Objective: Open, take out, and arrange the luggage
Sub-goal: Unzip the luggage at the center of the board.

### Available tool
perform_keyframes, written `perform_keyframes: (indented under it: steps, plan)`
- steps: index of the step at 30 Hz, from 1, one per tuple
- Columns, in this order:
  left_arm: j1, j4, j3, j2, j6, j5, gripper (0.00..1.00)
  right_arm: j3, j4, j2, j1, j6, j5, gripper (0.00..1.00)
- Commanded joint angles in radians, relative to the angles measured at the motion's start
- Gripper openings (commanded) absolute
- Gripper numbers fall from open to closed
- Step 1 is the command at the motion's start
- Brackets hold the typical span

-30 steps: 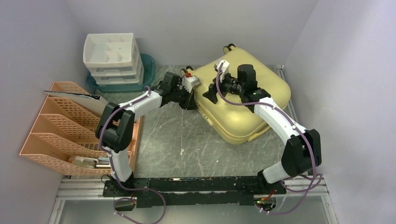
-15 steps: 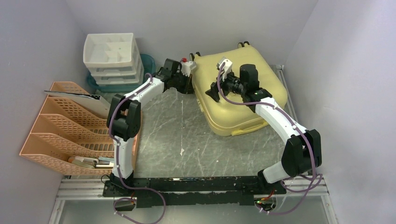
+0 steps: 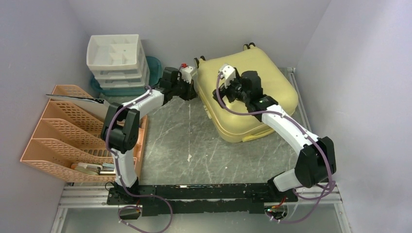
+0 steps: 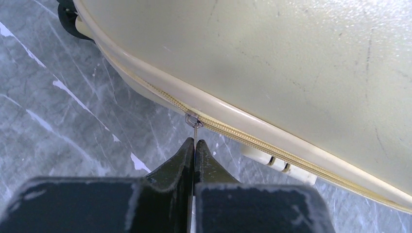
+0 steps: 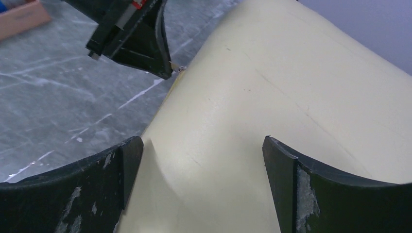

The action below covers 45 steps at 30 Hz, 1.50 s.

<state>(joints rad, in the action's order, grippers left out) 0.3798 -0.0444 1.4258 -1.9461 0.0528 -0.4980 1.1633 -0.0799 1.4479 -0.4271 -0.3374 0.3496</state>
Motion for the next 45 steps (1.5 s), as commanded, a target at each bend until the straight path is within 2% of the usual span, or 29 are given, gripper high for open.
perform_keyframes:
  steps: [1, 5, 14, 20, 27, 31, 35, 39, 45]
  plan:
    - [-0.024, 0.018, -0.033, 0.124, -0.010, -0.050, 0.05, -0.051, -0.127, -0.014, -0.137, -0.082, -0.327, 1.00]
    - [-0.022, 0.036, -0.077, 0.152, -0.001, -0.132, 0.05, -0.073, -0.059, -0.019, -0.250, -0.150, -0.542, 1.00]
    - [0.020, 0.075, -0.205, 0.226, -0.041, -0.329, 0.05, -0.227, 0.072, -0.064, -0.376, -0.283, -0.660, 1.00]
    - [0.032, 0.106, -0.278, 0.252, -0.082, -0.439, 0.05, -0.316, 0.152, -0.100, -0.434, -0.343, -0.646, 1.00]
    - [0.047, 0.088, -0.329, 0.257, -0.140, -0.535, 0.05, -0.345, 0.095, -0.149, -0.474, -0.379, -0.537, 1.00]
    - [0.066, 0.069, -0.335, 0.272, -0.159, -0.475, 0.05, -0.338, 0.121, -0.133, -0.478, -0.387, -0.589, 1.00]
    - [0.043, 0.108, -0.335, 0.279, -0.106, -0.313, 0.05, -0.362, 0.174, -0.112, -0.474, -0.415, -0.664, 1.00]
    - [-0.015, 0.133, -0.312, 0.264, -0.066, -0.276, 0.05, -0.388, 0.228, -0.102, -0.435, -0.426, -0.719, 1.00]
    - [-0.056, 0.144, -0.280, 0.254, -0.059, -0.206, 0.05, -0.397, 0.226, -0.119, -0.349, -0.409, -0.701, 1.00]
